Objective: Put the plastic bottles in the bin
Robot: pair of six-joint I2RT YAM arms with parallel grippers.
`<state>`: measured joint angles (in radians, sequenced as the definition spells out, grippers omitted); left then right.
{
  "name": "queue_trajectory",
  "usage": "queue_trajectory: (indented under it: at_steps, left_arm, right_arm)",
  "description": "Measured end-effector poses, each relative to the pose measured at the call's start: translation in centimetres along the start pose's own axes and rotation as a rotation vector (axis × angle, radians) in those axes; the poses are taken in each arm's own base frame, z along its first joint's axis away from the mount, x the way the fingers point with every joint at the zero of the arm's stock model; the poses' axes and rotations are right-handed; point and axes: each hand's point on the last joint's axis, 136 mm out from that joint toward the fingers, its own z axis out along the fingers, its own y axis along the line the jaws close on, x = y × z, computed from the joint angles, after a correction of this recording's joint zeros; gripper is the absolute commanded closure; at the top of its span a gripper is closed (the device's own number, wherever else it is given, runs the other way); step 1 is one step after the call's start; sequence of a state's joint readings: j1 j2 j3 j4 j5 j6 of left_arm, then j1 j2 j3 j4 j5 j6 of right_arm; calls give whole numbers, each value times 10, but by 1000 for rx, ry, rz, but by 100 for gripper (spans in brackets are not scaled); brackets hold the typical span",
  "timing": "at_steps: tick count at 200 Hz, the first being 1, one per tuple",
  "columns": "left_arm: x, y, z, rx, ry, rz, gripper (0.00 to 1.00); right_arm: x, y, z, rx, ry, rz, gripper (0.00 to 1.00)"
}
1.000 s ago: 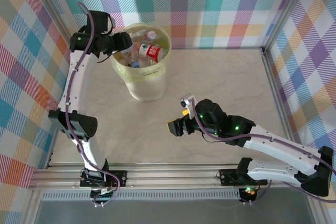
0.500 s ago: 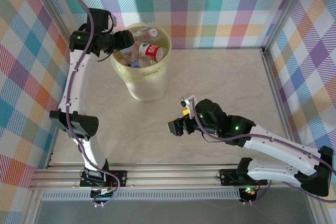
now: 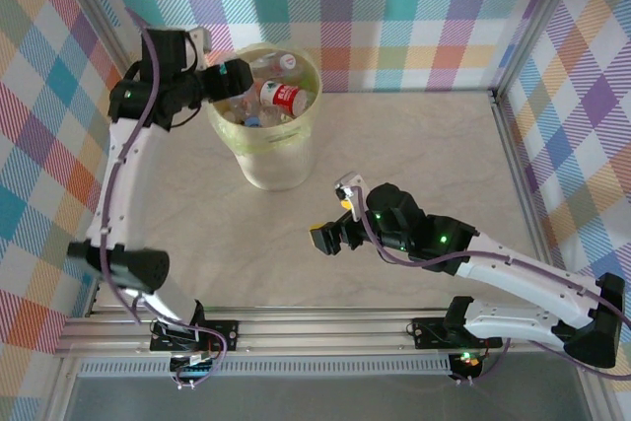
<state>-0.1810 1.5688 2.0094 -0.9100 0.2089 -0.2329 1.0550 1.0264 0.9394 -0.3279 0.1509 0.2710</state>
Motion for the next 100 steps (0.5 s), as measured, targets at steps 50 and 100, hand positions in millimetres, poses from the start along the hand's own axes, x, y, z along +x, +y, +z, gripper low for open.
queue_trajectory:
  at_steps: [50,100]
  left_arm:
    - [39,-7,-70,65,-99,56,0]
    - [123,9,-92,104,-82,81,0]
  right_arm:
    - [-11,-17,1,86,-42,-55,0]
    - [15,-65,-4,258,-98,-40,0]
